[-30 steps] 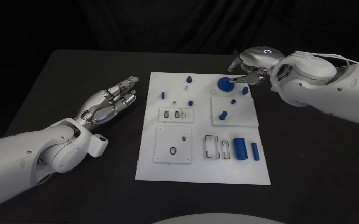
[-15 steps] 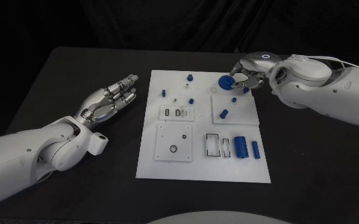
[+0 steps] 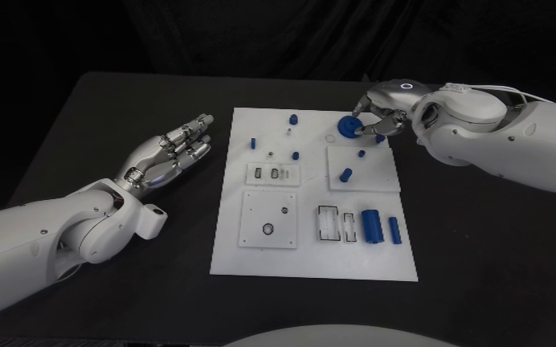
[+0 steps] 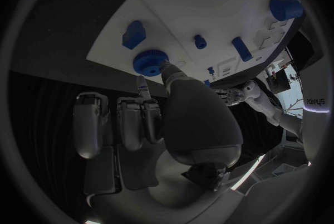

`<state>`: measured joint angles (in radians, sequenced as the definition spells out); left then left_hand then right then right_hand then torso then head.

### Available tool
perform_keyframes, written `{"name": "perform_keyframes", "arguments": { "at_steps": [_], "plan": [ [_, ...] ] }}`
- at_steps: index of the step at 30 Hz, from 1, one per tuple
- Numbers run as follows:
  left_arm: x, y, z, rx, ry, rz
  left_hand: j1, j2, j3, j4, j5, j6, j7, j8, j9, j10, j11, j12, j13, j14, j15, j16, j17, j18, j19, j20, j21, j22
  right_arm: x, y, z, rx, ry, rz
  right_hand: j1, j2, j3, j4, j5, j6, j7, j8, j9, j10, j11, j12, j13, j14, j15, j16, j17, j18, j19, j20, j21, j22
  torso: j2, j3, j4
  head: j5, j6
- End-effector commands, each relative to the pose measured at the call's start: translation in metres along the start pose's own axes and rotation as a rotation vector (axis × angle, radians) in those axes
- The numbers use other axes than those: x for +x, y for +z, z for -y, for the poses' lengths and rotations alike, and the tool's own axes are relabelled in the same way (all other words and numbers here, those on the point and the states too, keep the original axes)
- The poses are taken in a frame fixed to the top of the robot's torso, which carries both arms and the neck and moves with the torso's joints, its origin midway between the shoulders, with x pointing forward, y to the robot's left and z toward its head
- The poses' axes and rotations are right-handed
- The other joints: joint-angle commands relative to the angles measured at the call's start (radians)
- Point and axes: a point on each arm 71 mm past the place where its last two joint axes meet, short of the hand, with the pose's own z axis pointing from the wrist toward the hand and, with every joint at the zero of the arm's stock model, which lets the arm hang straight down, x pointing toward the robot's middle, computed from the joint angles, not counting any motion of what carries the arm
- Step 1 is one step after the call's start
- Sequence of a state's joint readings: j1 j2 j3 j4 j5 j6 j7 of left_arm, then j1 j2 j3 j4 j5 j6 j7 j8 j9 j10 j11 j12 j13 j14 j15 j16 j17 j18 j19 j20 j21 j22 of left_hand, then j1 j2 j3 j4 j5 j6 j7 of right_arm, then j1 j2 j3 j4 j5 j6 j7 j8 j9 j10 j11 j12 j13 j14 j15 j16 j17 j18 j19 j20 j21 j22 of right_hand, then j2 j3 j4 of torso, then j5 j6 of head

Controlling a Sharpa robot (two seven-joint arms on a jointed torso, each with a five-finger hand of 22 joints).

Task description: Assemble the parts on the task board

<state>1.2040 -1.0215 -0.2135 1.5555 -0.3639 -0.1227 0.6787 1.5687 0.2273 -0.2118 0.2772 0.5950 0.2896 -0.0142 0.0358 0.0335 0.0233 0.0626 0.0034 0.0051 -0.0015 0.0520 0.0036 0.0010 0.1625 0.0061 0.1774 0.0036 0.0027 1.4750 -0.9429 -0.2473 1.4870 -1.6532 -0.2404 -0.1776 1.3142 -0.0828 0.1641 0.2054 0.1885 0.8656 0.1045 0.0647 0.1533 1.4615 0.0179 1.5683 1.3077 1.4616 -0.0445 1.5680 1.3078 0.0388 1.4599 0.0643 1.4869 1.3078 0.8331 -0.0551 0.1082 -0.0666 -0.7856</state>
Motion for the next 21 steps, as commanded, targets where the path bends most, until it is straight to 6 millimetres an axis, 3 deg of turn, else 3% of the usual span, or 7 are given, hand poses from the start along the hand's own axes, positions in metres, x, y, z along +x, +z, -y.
{"name": "perform_keyframes", "arguments": {
  "at_steps": [1, 6, 9, 21],
  "plan": [
    [0.0008, -0.0007, 0.014, 0.18, -0.007, -0.009, 0.008, 0.002, 0.007, 0.0, 0.006, 0.002, 0.007, -0.001, 0.001, 0.001, 0.005, 0.003, 0.001, 0.002, 0.006, -0.004, -0.001, 0.018, -0.002, 0.007, 0.0, 0.0, 0.001, 0.0004, 0.0, 0.007, -0.002, 0.0, 0.0, 0.004, -0.001, -0.005, 0.005, -0.008, 0.001, -0.001, -0.001, 0.109, -0.005, 0.003, 0.263, 0.109, -0.005, 0.003, 0.263, -0.008, 0.037, -0.002, 0.006, 0.169, 0.002, 0.0014, -0.0027, 0.002, -0.001],
    [0.0005, -0.0011, 0.0139, 0.178, -0.007, -0.009, 0.008, 0.002, 0.007, 0.0, 0.006, 0.002, 0.007, -0.001, 0.001, 0.001, 0.005, 0.003, 0.001, 0.002, 0.006, -0.004, -0.001, 0.018, -0.002, 0.007, 0.0, 0.0, 0.0011, 0.0019, -0.0007, 0.006, -0.003, -0.003, -0.007, 0.007, -0.004, 0.0, 0.006, -0.012, 0.002, -0.001, -0.003, 0.109, -0.005, 0.003, 0.263, 0.109, -0.005, 0.003, 0.263, -0.008, 0.036, -0.002, 0.005, 0.169, -0.001, 0.0, 0.0005, -0.001, -0.005],
    [0.0008, -0.0009, 0.0138, 0.177, -0.008, -0.011, 0.009, 0.002, 0.008, 0.0, 0.007, 0.0, 0.007, -0.002, 0.001, 0.002, 0.007, 0.003, 0.001, 0.002, 0.007, -0.004, -0.001, 0.018, -0.002, 0.008, 0.0, 0.0, 0.0014, 0.0033, -0.0016, 0.005, -0.005, -0.007, -0.009, 0.008, -0.004, 0.002, 0.006, -0.012, 0.002, -0.001, -0.004, 0.109, -0.004, 0.003, 0.263, 0.109, -0.005, 0.003, 0.263, -0.008, 0.036, -0.002, 0.005, 0.169, 0.001, 0.001, 0.0021, -0.004, -0.005],
    [0.0003, -0.0002, 0.0128, 0.173, -0.01, -0.013, 0.011, 0.002, 0.01, -0.002, 0.008, -0.001, 0.007, -0.002, 0.001, 0.001, 0.008, 0.003, 0.001, 0.002, 0.009, -0.004, -0.001, 0.018, -0.002, 0.01, 0.0, 0.0, 0.0058, 0.008, -0.0039, 0.001, -0.011, -0.031, 0.003, 0.016, 0.0, -0.008, 0.021, 0.015, 0.002, 0.011, 0.002, 0.109, -0.005, 0.003, 0.263, 0.109, -0.005, 0.003, 0.263, -0.007, 0.035, -0.002, 0.003, 0.169, 0.001, 0.0002, -0.0001, 0.001, -0.01]
  ]
}}
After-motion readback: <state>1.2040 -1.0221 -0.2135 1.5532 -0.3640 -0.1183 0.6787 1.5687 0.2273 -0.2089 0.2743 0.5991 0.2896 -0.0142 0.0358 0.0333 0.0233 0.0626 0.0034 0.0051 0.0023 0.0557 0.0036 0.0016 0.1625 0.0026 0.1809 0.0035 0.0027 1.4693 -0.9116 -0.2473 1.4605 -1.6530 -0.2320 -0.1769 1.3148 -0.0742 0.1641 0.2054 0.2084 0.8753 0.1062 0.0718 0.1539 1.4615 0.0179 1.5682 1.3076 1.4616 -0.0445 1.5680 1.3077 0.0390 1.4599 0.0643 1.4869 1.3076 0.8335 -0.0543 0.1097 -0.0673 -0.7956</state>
